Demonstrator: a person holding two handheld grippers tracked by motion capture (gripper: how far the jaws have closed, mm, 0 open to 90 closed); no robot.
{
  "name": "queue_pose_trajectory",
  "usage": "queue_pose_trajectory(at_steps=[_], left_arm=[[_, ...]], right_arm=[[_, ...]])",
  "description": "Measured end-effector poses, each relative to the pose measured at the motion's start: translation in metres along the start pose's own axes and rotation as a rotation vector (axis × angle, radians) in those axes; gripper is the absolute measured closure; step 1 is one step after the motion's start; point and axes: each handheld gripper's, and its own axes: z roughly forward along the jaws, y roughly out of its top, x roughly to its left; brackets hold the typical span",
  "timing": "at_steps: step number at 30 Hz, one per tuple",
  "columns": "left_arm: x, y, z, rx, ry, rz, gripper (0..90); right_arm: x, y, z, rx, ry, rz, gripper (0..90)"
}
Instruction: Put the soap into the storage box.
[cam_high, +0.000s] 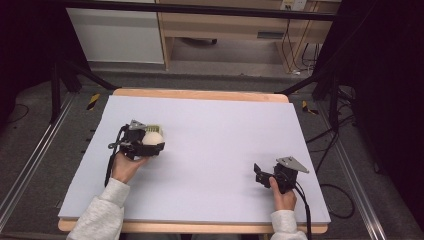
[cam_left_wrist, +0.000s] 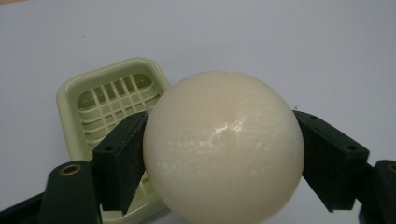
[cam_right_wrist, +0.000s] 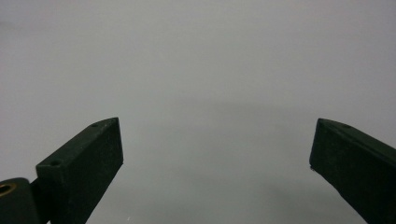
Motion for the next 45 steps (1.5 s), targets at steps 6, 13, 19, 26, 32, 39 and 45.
queue_pose_trajectory(at_steps=[6, 13, 19, 26, 32, 39, 45], left_arm=[[0.008, 0.001, 0.004, 0.005, 0.006, -0.013, 22.4], [0.017, 0.004, 0.006, 0.001, 0.019, -0.03, 22.4], [0.027, 0.004, 0.008, 0.006, 0.036, -0.04, 22.4], [0.029, 0.004, 0.015, 0.015, 0.041, -0.043, 22.4], [0.034, 0.003, 0.02, 0.025, 0.05, -0.051, 22.4], [0.037, 0.001, 0.026, 0.039, 0.061, -0.049, 22.4], [0.038, -0.002, 0.031, 0.054, 0.064, -0.047, 22.4]], right_arm=[[0.0, 0.0, 0.0, 0.001, 0.0, 0.0, 3.1], [0.0, 0.0, 0.0, 0.001, 0.001, 0.0, 3.1], [0.0, 0.0, 0.0, 0.001, 0.0, 0.0, 3.1], [0.0, 0.0, 0.0, 0.001, 0.0, 0.0, 3.1], [0.0, 0.0, 0.0, 0.001, 0.0, 0.001, 3.1], [0.0, 0.0, 0.0, 0.001, -0.001, 0.001, 3.1], [0.0, 0.0, 0.0, 0.001, -0.001, 0.0, 3.1]])
